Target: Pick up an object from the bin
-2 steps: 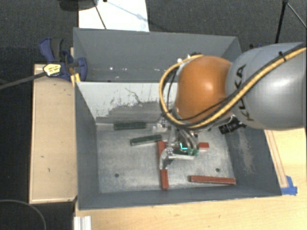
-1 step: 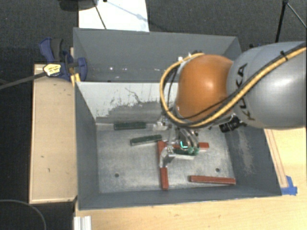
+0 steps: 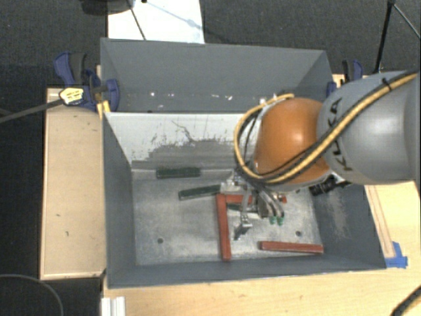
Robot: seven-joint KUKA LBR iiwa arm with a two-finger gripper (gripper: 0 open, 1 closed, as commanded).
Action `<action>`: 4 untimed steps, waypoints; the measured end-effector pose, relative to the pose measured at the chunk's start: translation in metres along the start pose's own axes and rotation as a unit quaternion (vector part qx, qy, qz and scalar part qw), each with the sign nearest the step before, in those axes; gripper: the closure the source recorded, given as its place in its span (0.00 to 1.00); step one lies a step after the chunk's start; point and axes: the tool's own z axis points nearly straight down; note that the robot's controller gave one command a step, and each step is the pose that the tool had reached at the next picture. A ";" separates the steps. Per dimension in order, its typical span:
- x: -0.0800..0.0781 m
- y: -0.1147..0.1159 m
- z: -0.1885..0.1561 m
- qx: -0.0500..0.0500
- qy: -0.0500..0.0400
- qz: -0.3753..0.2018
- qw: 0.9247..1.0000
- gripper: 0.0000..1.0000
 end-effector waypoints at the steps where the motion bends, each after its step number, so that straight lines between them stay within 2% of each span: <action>1: 0.004 -0.017 0.040 0.001 0.005 -0.077 0.997 0.00; 2: -0.022 0.029 0.069 -0.001 -0.001 -0.205 0.979 1.00; 3: -0.022 0.029 0.069 -0.001 -0.001 -0.204 0.979 1.00; 4: -0.040 0.026 -0.070 0.000 0.003 -0.225 0.974 1.00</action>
Offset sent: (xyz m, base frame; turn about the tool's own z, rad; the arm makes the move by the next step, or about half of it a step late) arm 0.0185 0.0280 -0.0731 -0.4168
